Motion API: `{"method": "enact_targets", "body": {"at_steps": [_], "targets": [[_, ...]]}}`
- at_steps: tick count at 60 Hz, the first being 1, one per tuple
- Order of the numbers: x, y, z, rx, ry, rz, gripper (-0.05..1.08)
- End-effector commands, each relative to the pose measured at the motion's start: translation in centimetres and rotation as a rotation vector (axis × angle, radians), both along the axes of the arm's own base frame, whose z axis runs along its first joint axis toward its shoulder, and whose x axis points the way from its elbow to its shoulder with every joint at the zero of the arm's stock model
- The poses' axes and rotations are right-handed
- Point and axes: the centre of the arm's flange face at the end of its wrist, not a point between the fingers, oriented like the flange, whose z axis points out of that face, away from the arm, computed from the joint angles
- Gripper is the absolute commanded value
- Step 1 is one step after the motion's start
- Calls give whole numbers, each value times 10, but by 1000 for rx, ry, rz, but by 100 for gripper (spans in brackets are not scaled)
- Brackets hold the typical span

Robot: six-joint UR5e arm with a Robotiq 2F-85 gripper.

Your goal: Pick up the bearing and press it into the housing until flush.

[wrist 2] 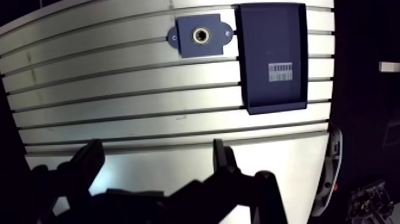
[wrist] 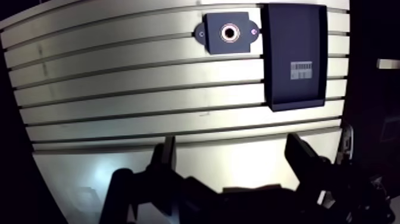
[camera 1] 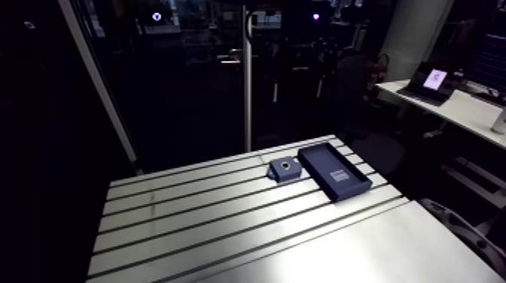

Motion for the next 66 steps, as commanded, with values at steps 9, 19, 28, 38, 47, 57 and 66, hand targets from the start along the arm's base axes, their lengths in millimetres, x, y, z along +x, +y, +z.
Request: {"method": "enact_targets", "body": {"at_steps": [9,19,28,38,47,57,66], "targets": [[38,-56,47,-24,42,-1,1],[37,-60,49,-17,46,9,1],[37,-62,48,-14,37,15,1],[38,-70,45,-8,28,33,1],[39,-79,45,-7,27,51,1],[37,-88,45,-7,30,69,1],[33,-89,42,-9,26,69,1]]}}
